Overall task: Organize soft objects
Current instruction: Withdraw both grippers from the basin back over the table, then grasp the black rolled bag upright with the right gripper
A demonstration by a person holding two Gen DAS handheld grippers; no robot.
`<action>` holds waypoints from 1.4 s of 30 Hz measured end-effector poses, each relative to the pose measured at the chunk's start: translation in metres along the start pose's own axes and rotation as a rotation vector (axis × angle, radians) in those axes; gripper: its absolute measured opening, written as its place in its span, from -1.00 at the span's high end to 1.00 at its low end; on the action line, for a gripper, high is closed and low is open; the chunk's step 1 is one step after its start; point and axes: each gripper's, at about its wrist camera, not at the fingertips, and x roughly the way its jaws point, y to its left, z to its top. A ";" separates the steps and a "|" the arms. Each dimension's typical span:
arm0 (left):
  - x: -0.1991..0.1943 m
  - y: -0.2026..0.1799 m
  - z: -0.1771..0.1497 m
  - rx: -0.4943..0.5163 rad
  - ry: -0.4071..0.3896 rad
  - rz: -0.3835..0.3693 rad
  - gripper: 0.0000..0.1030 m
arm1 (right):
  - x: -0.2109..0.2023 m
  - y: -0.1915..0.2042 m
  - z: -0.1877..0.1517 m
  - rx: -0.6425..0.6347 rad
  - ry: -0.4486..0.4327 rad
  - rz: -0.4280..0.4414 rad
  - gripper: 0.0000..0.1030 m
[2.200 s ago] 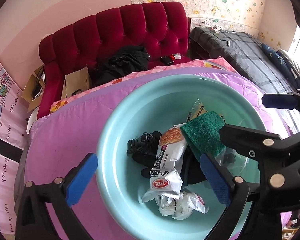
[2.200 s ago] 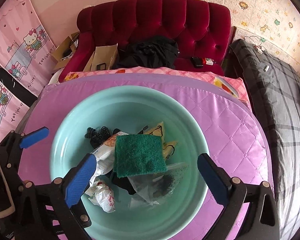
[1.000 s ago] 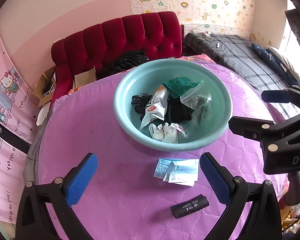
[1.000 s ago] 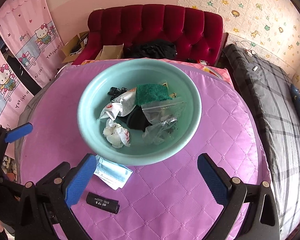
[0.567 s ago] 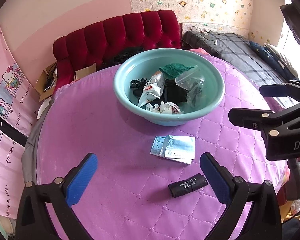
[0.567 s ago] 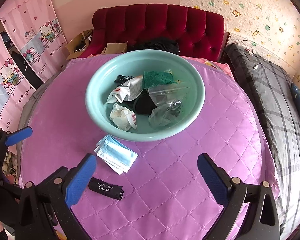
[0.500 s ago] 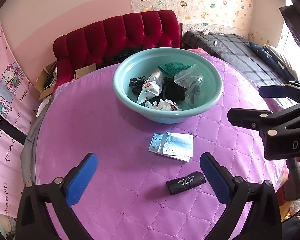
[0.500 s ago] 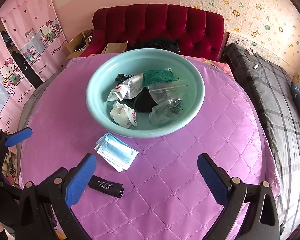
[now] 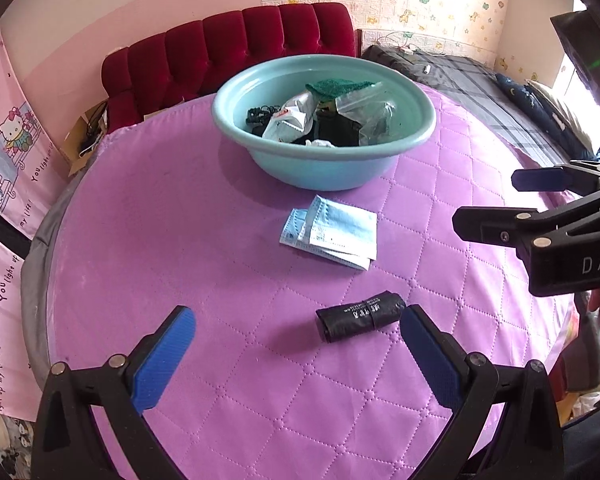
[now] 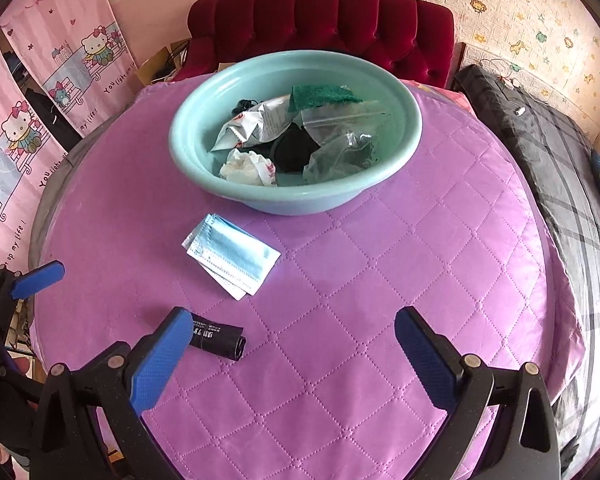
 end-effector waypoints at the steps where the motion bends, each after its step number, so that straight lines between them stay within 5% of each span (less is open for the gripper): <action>1: 0.002 -0.001 -0.003 0.002 0.004 0.002 -1.00 | 0.003 0.000 -0.002 -0.001 0.007 0.005 -1.00; 12: 0.009 0.010 -0.016 -0.021 0.035 0.011 -1.00 | 0.030 0.020 -0.004 -0.095 0.079 0.023 -1.00; 29: 0.021 0.030 -0.029 -0.088 0.089 0.047 -1.00 | 0.088 0.069 -0.006 -0.451 0.226 0.059 -1.00; 42: 0.028 0.043 -0.033 -0.158 0.114 0.064 -1.00 | 0.121 0.097 -0.007 -0.550 0.321 0.100 -0.87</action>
